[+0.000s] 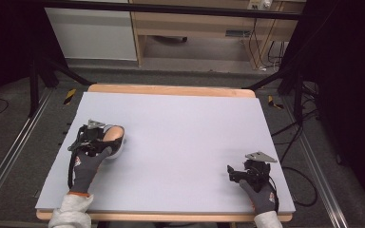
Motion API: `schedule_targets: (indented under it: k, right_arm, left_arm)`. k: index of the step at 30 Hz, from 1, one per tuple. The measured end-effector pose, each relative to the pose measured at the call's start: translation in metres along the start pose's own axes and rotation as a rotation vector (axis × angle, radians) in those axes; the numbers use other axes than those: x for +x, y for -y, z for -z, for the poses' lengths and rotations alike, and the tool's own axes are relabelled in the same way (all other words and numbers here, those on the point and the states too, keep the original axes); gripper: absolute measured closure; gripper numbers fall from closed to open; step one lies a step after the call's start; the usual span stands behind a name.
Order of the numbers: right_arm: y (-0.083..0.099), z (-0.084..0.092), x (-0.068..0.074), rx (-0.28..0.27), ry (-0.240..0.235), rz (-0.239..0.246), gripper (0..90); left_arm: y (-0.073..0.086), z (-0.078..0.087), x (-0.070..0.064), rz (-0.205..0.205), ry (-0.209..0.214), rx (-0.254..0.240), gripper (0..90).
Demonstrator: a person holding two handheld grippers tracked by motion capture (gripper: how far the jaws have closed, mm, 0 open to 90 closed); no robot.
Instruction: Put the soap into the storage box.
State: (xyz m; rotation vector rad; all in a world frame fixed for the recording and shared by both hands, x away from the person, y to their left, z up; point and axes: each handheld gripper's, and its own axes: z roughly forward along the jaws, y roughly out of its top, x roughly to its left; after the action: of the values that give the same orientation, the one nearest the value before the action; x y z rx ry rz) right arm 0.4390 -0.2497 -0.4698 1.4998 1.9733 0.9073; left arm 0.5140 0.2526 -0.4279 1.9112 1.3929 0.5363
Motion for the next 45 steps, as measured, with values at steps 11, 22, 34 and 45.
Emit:
schedule_targets:
  k: [11, 22, 34, 45]
  right_arm:
    - [0.000, 0.000, 0.000, 0.001, -0.001, -0.002, 5.6]
    - [0.000, 0.000, 0.000, 0.003, 0.001, 0.007, 5.5]
    - [0.000, 0.000, 0.000, 0.002, 0.001, 0.007, 5.5]
    - [0.000, 0.000, 0.000, -0.001, -0.001, 0.001, 5.5]
  left_arm:
    - [0.001, -0.002, 0.000, -0.001, -0.007, 0.009, 31.7]
    - [0.001, -0.003, -0.003, -0.017, -0.029, 0.009, 30.7]
    - [0.001, -0.002, -0.004, -0.022, -0.029, 0.005, 30.5]
    - [-0.002, 0.002, -0.012, -0.046, -0.002, -0.017, 32.9]
